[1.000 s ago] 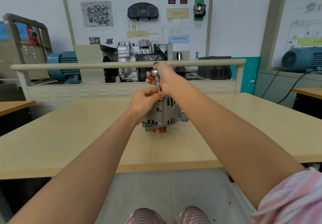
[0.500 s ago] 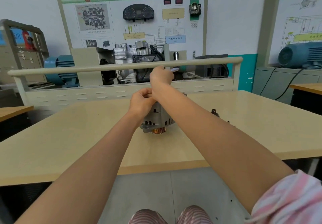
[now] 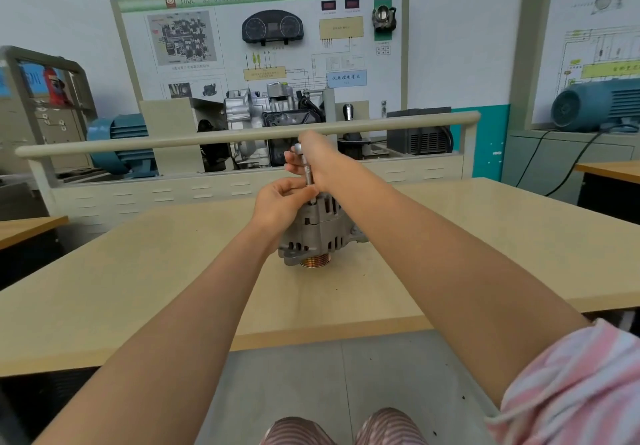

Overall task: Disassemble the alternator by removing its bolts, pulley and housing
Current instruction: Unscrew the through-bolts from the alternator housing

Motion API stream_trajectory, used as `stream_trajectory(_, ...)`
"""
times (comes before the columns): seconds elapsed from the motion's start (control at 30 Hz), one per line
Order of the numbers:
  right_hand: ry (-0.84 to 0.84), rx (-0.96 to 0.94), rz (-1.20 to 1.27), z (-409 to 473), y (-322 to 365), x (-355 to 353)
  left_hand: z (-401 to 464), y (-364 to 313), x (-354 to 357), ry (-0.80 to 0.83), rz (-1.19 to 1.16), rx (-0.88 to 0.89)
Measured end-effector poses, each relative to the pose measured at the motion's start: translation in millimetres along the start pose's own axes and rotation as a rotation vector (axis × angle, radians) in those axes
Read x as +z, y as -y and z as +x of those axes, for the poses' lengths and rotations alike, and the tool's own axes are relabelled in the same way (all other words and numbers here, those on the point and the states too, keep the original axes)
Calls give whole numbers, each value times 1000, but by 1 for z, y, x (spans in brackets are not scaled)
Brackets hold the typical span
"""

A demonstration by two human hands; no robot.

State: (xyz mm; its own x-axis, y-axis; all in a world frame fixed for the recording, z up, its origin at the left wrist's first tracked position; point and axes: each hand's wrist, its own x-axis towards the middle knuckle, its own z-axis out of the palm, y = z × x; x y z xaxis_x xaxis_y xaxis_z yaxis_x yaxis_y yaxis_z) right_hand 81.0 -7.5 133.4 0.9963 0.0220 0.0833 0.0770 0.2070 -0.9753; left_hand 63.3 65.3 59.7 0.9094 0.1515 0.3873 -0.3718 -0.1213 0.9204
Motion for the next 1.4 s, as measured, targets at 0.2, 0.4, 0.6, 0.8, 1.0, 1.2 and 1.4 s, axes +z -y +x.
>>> stream_trajectory(0.2, -218, -103, 53, 6, -17, 18, -1, 0, 2, -47, 69, 16)
stream_trajectory(0.4, 27, -29, 33, 6, -8, 7, -1, 2, -6, 31, 25, 24)
stream_trajectory(0.6, 178, 93, -7, 6, -2, -18, -2, 3, -5, 53, 18, 21)
stream_trajectory(0.8, 69, 27, 58, -5, -2, -7, -2, 1, -1, 25, 4, 39)
stream_trajectory(1.0, -272, -203, -160, 0, -22, 12, -3, 2, 0, -31, 72, 46)
stream_trajectory(1.2, -249, -357, -1008, 5, -17, -8, -1, 5, 2, -29, 69, 43)
stream_trajectory(1.4, -405, -889, -1412, 12, -12, -16, -1, 5, 4, -36, 50, 32)
